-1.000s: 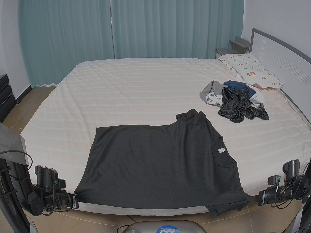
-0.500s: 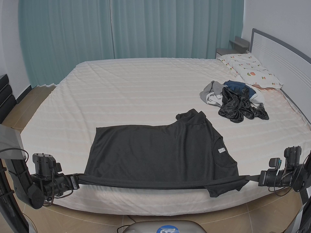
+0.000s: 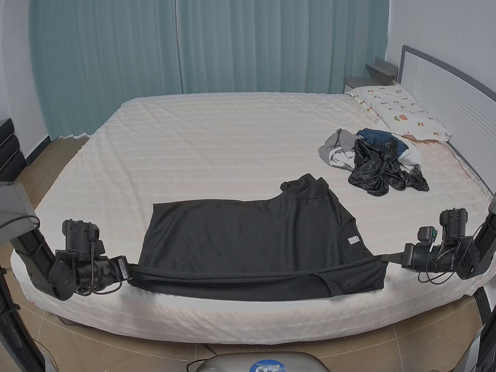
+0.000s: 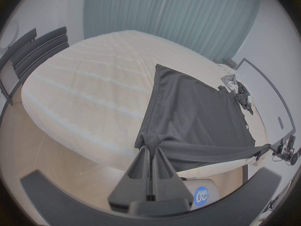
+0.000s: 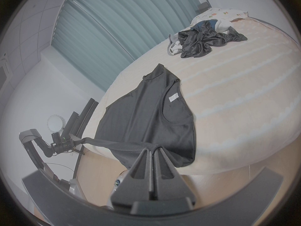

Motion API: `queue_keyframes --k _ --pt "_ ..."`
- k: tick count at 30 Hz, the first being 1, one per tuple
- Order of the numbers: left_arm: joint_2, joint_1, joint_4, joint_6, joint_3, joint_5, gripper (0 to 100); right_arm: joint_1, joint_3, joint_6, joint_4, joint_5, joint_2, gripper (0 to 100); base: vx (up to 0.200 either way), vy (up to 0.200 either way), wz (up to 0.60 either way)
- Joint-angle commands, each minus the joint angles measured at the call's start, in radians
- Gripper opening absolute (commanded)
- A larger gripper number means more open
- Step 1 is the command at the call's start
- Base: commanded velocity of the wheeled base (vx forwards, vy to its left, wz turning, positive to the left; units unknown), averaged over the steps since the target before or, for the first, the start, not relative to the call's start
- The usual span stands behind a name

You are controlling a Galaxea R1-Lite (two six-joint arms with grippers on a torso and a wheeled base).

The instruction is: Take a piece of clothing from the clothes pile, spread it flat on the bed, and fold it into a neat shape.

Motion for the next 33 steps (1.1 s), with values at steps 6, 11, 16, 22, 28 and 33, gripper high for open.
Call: queue_keyframes --k 6,11,16,22,28,33 --pt "-0.052 -0.005 0.117 -0.011 -0.051 -0.001 0 -0.008 -0.021 0.014 -0.003 -0.003 0.009 0 0.000 0.000 0.00" --pt "-0.114 -0.005 0.296 -0.011 -0.099 -0.001 0 -0.008 0.001 0.013 -0.006 -0.004 0.001 0 0.000 0.000 0.00" --pt "-0.092 -0.005 0.399 -0.075 -0.205 -0.001 0 -0.006 -0.016 0.014 -0.006 -0.004 0.017 0 0.000 0.000 0.00" --pt "0.021 -0.005 0.476 -0.095 -0.306 -0.001 0 0.002 -0.084 0.014 0.004 -0.012 0.090 0 0.000 0.000 0.00" --pt "0.107 -0.005 0.529 -0.173 -0.436 -0.009 0 0.014 -0.168 0.014 0.008 -0.046 0.176 0 0.000 0.000 0.00" --pt "0.171 -0.007 0.552 -0.186 -0.502 -0.009 0 0.025 -0.228 0.014 0.008 -0.075 0.236 0 0.000 0.000 0.00"
